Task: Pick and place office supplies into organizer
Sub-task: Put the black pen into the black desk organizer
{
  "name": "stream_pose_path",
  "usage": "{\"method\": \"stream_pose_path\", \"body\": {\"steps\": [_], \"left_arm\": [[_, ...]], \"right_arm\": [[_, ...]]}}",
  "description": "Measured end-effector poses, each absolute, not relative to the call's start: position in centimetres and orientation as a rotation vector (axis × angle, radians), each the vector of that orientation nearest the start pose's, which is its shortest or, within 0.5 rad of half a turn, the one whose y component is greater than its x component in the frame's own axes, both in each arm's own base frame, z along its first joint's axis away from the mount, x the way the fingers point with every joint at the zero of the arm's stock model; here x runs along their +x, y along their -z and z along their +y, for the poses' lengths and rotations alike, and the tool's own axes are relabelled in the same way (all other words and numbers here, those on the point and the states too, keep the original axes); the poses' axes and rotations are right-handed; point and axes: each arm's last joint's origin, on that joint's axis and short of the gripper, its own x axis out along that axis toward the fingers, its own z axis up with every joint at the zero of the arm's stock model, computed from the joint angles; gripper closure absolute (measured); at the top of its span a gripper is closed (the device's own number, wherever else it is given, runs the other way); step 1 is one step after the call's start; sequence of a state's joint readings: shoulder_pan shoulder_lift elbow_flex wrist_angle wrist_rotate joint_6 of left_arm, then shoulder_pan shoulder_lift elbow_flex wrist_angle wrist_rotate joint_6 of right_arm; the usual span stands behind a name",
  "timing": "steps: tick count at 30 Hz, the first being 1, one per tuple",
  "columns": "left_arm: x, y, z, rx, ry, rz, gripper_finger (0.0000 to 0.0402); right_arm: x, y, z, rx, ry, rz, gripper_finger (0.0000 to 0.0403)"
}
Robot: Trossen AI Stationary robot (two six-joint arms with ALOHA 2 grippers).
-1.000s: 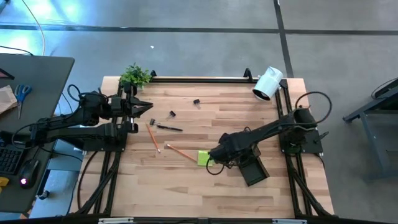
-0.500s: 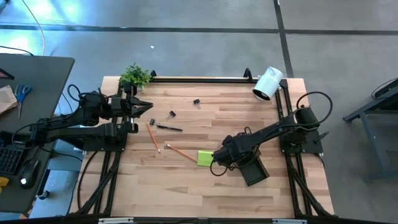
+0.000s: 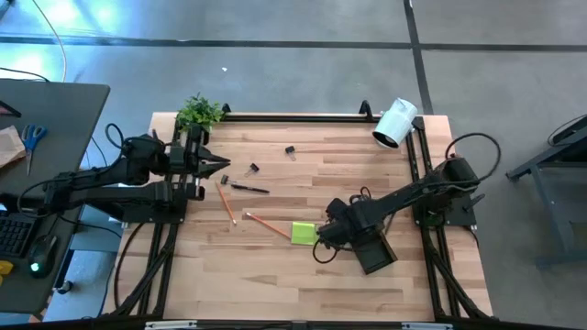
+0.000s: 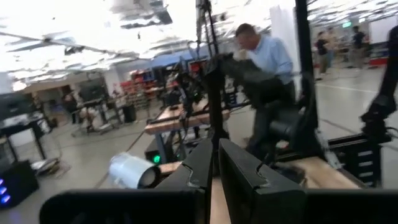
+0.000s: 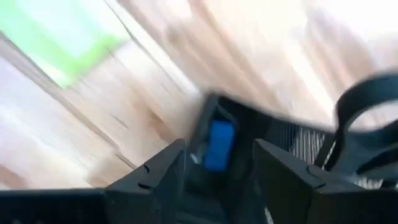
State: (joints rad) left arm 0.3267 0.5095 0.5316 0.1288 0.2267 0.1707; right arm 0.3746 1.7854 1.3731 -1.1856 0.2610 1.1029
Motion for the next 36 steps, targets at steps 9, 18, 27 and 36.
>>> {"method": "stream_pose_path", "body": {"steps": [9,18,27,36], "left_arm": [[15.6,-30.6,4.7,0.161,-0.129,0.111,0.0382],[19.0,-28.2,5.9,0.129,-0.13,0.313,0.0382],[19.9,-24.3,6.9,-0.046,-0.333,0.617,0.038],[19.6,-20.4,6.8,-0.2,-0.371,0.961,0.0281]], "right_arm": [[29.7,-26.8,12.2,0.287,0.615,0.922,0.0229],[29.5,-27.9,13.6,0.076,0.589,0.762,0.0237],[29.7,-28.2,13.8,-0.17,0.558,0.734,0.0241],[32.6,-31.5,9.8,-0.364,0.398,0.639,0.0264]]}}
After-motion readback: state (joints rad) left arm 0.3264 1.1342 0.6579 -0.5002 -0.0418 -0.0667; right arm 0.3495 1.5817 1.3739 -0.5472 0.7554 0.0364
